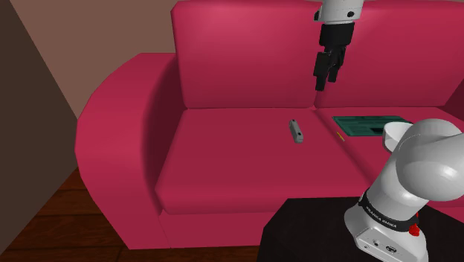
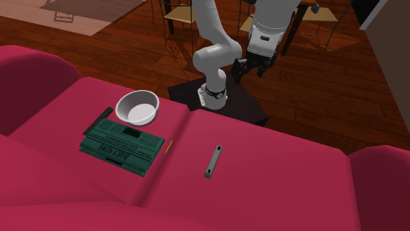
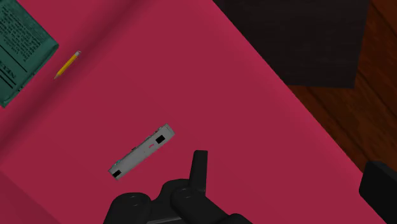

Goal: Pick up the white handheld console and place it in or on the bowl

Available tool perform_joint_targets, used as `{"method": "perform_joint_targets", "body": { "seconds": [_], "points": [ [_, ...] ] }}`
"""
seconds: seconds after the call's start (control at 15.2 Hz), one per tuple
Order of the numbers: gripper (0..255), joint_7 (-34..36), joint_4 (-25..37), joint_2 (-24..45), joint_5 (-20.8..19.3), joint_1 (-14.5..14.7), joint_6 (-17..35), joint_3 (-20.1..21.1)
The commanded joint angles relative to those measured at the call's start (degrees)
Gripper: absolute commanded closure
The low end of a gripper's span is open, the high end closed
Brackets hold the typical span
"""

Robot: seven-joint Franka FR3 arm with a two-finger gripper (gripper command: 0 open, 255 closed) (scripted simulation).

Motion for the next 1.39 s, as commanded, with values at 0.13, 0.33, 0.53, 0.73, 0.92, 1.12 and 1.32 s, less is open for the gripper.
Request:
{"method": "perform_joint_targets", "body": {
  "seconds": [0.13,0.33,0.53,0.73,0.92,1.12,1.32],
  "points": [
    [0,2.12,-1.73,2.18,-0.13,-1.29,3.87,-0.44],
    [0,5.24,-3.86,5.92,-0.33,-3.21,9.67,-1.20],
    [0,8.26,-5.42,10.16,-0.51,-5.07,15.44,-2.08],
    [0,11.17,-6.44,14.85,-0.64,-6.86,21.13,-3.08],
    [0,13.94,-6.92,19.92,-0.66,-8.54,26.68,-4.21],
    [0,16.53,-6.91,25.29,-0.47,-10.15,32.04,-5.44],
    [0,18.89,-6.42,30.87,0.01,-11.60,37.15,-6.80]
  ]
}}
